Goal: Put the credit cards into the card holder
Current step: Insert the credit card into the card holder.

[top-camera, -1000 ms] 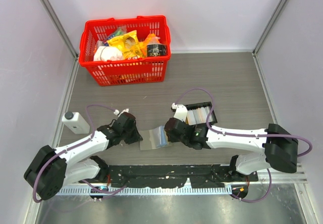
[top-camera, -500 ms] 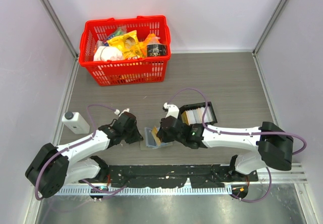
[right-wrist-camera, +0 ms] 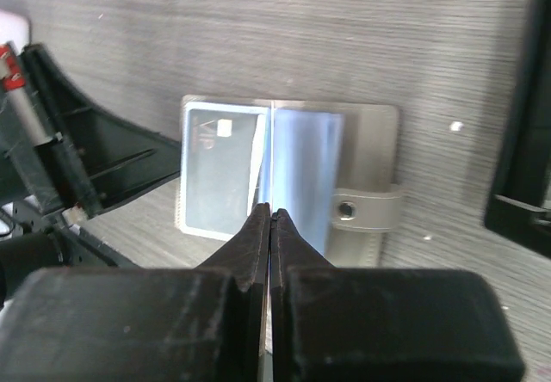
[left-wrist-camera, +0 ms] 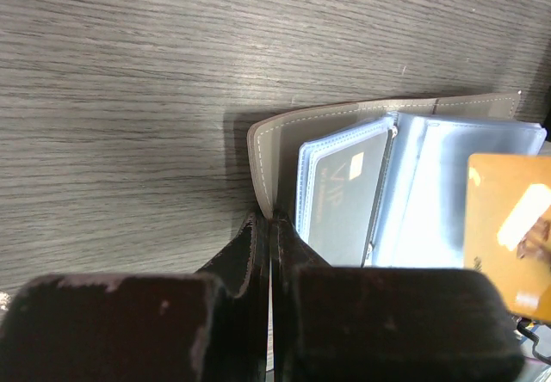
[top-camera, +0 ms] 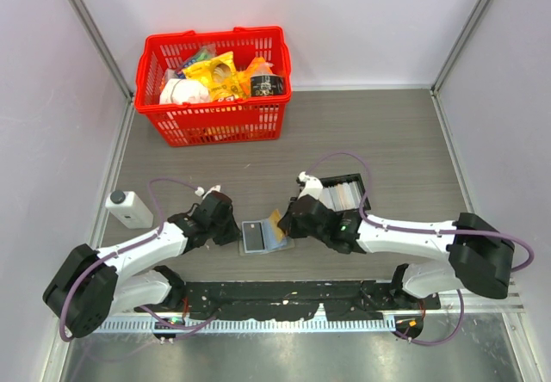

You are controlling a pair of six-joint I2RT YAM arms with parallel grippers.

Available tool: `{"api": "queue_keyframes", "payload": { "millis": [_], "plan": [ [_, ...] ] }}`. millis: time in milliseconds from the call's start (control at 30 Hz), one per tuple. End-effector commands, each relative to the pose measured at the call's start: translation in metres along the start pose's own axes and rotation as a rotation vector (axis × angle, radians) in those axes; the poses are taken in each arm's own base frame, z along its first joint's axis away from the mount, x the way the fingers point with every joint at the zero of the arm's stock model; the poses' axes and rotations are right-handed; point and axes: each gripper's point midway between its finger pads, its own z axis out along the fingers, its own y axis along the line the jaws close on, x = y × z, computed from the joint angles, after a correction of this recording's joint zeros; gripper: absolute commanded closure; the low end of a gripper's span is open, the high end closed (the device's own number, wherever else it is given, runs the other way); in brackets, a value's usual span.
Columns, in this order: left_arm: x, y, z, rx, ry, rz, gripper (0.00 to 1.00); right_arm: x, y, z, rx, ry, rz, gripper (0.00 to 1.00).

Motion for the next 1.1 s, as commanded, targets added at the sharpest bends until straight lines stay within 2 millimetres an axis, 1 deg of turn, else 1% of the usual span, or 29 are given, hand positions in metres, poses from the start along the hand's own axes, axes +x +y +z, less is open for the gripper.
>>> {"api": "queue_keyframes", "payload": {
  "millis": [0, 33, 67, 167, 200, 233, 333, 433, 533, 733, 833, 933, 1067],
  "plan": [
    [-0.001, 0.003, 0.001, -0.004, -0.018, 0.004, 1.0, -0.028, 0.001, -0.011, -0.03, -0.097, 0.097, 0.99],
    [-0.002, 0.003, 0.001, -0.002, -0.021, 0.004, 1.0, -0.032, 0.0, -0.013, -0.029, -0.116, 0.1, 0.99],
    [-0.001, 0.003, 0.001, -0.004, -0.018, 0.004, 1.0, -0.027, -0.01, -0.015, 0.012, -0.096, 0.083, 0.99],
    [-0.002, 0.002, 0.001, -0.004, -0.018, 0.007, 1.0, -0.03, -0.013, -0.02, 0.035, -0.101, 0.061, 0.99],
    [-0.002, 0.002, 0.001, -0.004, -0.018, 0.007, 1.0, -0.027, -0.018, -0.021, 0.056, -0.085, 0.047, 0.99],
    [-0.002, 0.001, 0.001, -0.002, -0.017, 0.007, 1.0, -0.028, -0.018, -0.022, 0.064, -0.083, 0.04, 0.99],
    [-0.002, 0.0, 0.001, -0.001, -0.013, 0.01, 1.0, -0.02, -0.026, -0.023, 0.099, -0.046, 0.014, 0.99],
    [-0.002, 0.0, 0.002, 0.0, -0.013, 0.009, 1.0, -0.014, -0.028, -0.022, 0.106, -0.025, -0.01, 0.99],
    [-0.003, -0.002, 0.002, 0.006, -0.015, 0.009, 1.0, -0.004, -0.031, -0.016, 0.119, 0.014, -0.035, 0.99],
    [-0.004, -0.004, 0.002, 0.007, -0.013, 0.009, 1.0, 0.011, -0.029, -0.002, 0.119, 0.064, -0.018, 0.99],
    [-0.003, -0.004, 0.001, 0.01, -0.012, 0.013, 1.0, 0.018, -0.037, 0.003, 0.166, 0.09, -0.032, 0.99],
    [-0.003, -0.004, 0.002, 0.008, -0.009, 0.012, 1.0, 0.031, -0.042, 0.012, 0.183, 0.135, -0.044, 0.99],
    [-0.002, -0.004, 0.003, 0.007, -0.003, 0.013, 1.0, 0.043, -0.036, 0.022, 0.149, 0.168, -0.048, 0.99]
  ]
}}
